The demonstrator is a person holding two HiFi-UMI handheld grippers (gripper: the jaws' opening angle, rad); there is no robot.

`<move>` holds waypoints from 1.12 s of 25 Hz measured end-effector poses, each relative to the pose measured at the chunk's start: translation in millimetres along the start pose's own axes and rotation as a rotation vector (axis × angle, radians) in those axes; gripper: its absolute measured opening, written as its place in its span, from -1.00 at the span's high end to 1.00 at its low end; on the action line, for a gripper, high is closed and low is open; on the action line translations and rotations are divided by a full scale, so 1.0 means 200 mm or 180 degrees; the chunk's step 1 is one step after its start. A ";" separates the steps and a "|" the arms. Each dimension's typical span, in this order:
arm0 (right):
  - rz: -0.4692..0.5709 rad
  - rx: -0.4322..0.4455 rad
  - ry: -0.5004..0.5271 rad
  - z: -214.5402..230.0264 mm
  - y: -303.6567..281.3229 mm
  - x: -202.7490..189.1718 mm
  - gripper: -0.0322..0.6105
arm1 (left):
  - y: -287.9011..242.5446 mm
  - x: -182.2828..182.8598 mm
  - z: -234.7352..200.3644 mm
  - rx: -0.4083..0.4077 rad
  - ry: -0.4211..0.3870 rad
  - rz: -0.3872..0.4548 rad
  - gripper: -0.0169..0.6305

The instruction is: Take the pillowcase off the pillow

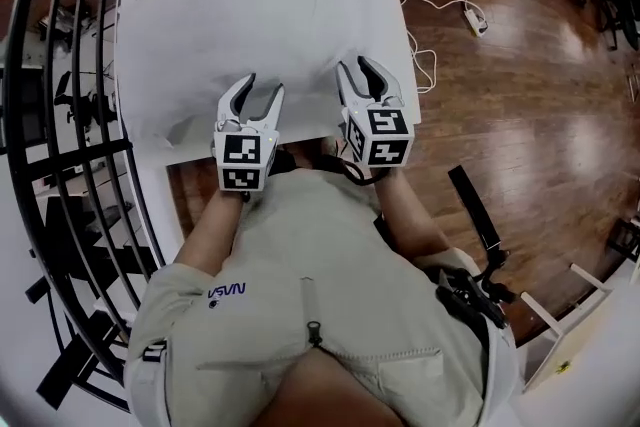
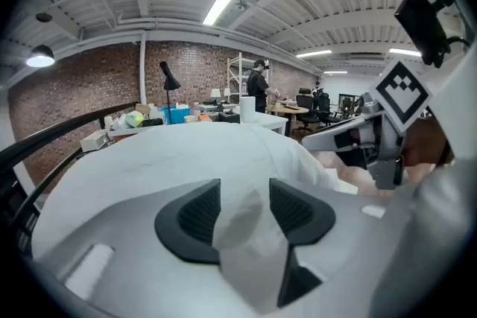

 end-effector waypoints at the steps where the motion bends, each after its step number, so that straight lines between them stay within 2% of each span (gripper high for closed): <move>1: -0.0034 0.0040 0.0019 0.00 0.01 -0.03 0.44 | -0.01 -0.02 -0.01 0.0106 0.0015 -0.0049 0.26; 3: -0.0122 0.0115 0.0028 0.01 0.01 -0.10 0.44 | -0.01 -0.05 -0.02 0.0315 0.0022 -0.0127 0.08; 5: -0.0219 0.0168 0.0004 0.01 0.01 -0.17 0.44 | -0.02 -0.07 -0.02 0.0423 0.0009 -0.0162 0.00; 13: -0.0535 0.0196 0.0044 -0.09 -0.07 -0.31 0.38 | -0.15 -0.16 -0.07 0.0293 -0.0021 -0.0339 -0.02; 16: -0.0689 0.0119 0.0126 -0.10 -0.11 -0.31 0.41 | -0.21 -0.17 -0.06 0.0255 -0.0136 -0.0366 0.06; 18: -0.0753 0.0058 0.0182 -0.12 -0.12 -0.31 0.61 | -0.22 -0.18 -0.07 0.0232 -0.0180 -0.0344 0.18; 21: -0.0743 -0.0016 0.0213 -0.12 -0.11 -0.30 0.82 | -0.20 -0.17 -0.09 0.0230 -0.0167 -0.0204 0.50; 24: -0.0663 -0.0124 0.0157 -0.08 -0.06 -0.27 0.85 | -0.15 -0.10 -0.11 0.0248 -0.0068 0.0007 0.74; 28: -0.0495 -0.0419 0.0102 0.02 0.02 -0.20 0.85 | -0.08 0.01 -0.18 0.0363 0.0087 0.0348 0.87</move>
Point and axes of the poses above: the fingertips, and each gripper's own axes: y backward along the fingers, z to its right, x out of its top, the point moved 6 cm from there along y, backward along the fingers, and after that the axes turned 4 degrees about y, right-handed, at the moved point
